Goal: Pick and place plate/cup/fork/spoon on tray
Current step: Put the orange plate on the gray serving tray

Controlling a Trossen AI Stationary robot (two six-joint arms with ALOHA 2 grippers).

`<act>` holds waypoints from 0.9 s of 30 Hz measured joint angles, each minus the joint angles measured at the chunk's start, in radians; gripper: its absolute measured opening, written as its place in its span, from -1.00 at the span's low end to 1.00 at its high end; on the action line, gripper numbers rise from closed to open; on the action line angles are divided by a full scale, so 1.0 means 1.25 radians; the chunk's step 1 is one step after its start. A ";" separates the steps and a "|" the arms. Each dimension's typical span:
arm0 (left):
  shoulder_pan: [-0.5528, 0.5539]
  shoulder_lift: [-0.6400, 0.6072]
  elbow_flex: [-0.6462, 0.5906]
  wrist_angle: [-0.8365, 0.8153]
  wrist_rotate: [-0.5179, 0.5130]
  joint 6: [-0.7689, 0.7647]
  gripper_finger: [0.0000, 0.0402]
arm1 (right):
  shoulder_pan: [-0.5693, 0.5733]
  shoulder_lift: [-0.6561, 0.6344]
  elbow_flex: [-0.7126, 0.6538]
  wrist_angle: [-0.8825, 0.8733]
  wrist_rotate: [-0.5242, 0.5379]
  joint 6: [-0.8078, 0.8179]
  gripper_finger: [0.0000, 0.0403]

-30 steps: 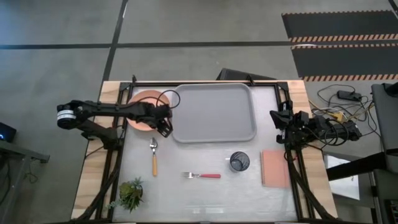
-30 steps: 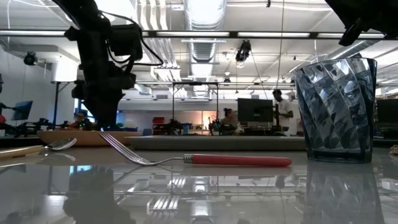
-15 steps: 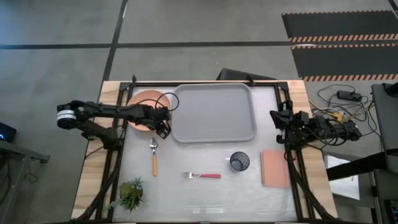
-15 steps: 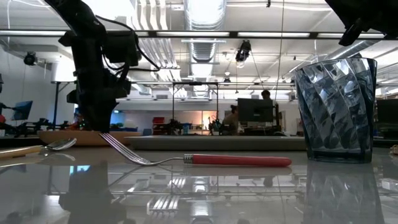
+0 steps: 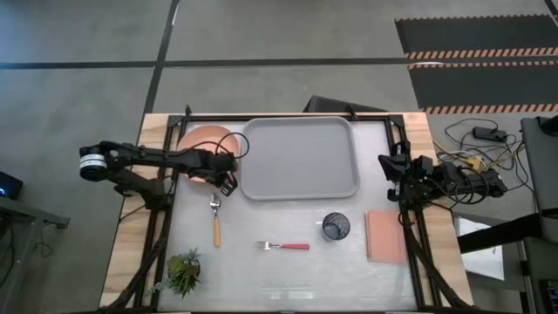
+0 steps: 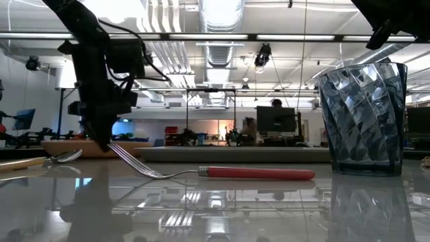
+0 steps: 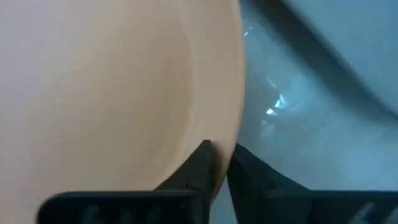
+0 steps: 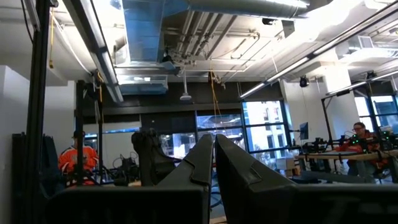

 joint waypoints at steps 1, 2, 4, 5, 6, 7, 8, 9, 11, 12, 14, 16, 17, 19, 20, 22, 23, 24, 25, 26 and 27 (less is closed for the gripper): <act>0.000 0.000 -0.001 0.001 -0.004 0.003 -0.95 | 0.000 0.000 0.000 0.000 0.000 0.000 -0.96; 0.000 0.000 -0.001 0.001 -0.007 0.006 -0.95 | 0.000 0.000 0.000 0.000 0.000 0.000 -0.96; -0.002 0.000 0.003 -0.002 -0.013 0.011 -0.95 | 0.000 0.000 0.000 0.000 0.000 0.000 -0.96; -0.002 0.000 0.005 -0.005 -0.015 0.020 -0.96 | 0.000 0.000 0.000 0.000 0.000 0.000 -0.96; -0.002 -0.001 0.009 -0.007 -0.016 0.027 -0.97 | 0.000 0.000 0.000 0.000 0.000 0.000 -0.96; -0.002 -0.002 0.014 -0.007 -0.018 0.035 -0.98 | 0.000 0.000 0.000 0.000 0.000 0.000 -0.96; -0.002 -0.003 0.018 -0.006 -0.020 0.042 -0.98 | 0.000 0.000 0.000 0.000 0.000 0.000 -0.96; -0.002 -0.004 0.021 -0.007 -0.024 0.047 -0.99 | 0.000 0.000 0.000 0.000 0.000 0.001 -0.96; -0.006 -0.004 0.030 -0.016 -0.036 0.060 -0.99 | 0.000 0.000 0.000 0.000 0.000 0.001 -0.96; -0.010 -0.004 0.035 -0.021 -0.043 0.063 -0.99 | 0.000 0.000 0.000 0.000 0.000 0.001 -0.96; -0.017 -0.004 0.049 -0.042 -0.059 0.069 -1.00 | 0.000 0.000 0.000 0.000 0.000 0.000 -0.96; -0.026 -0.005 0.068 -0.067 -0.079 0.079 -1.00 | 0.000 0.000 0.000 0.000 0.000 0.001 -0.96; -0.031 -0.005 0.077 -0.079 -0.089 0.081 -1.00 | 0.000 0.000 0.000 0.000 0.000 0.001 -0.96; -0.041 -0.005 0.099 -0.099 -0.108 0.083 -1.00 | 0.000 0.000 0.000 0.000 0.000 0.001 -0.96; -0.044 -0.006 0.110 -0.109 -0.117 0.087 -1.00 | 0.000 0.000 0.000 0.000 0.000 0.002 -0.96; -0.054 -0.008 0.132 -0.125 -0.127 0.100 -1.00 | 0.000 0.000 0.000 0.000 0.000 0.002 -0.96; -0.059 -0.009 0.142 -0.130 -0.139 0.109 -1.00 | 0.000 0.000 0.000 -0.001 0.000 0.002 -0.96; -0.064 -0.010 0.152 -0.134 -0.147 0.122 -1.00 | 0.000 0.000 0.000 -0.001 0.000 0.002 -0.96; -0.069 -0.012 0.162 -0.139 -0.161 0.132 -1.00 | 0.000 0.000 0.000 -0.001 0.000 0.002 -0.96; -0.074 -0.013 0.173 -0.143 -0.173 0.142 -1.00 | 0.000 0.000 0.000 -0.001 0.000 0.002 -0.96; -0.078 -0.014 0.183 -0.145 -0.181 0.150 -1.00 | 0.000 0.000 0.000 -0.001 0.000 0.002 -0.96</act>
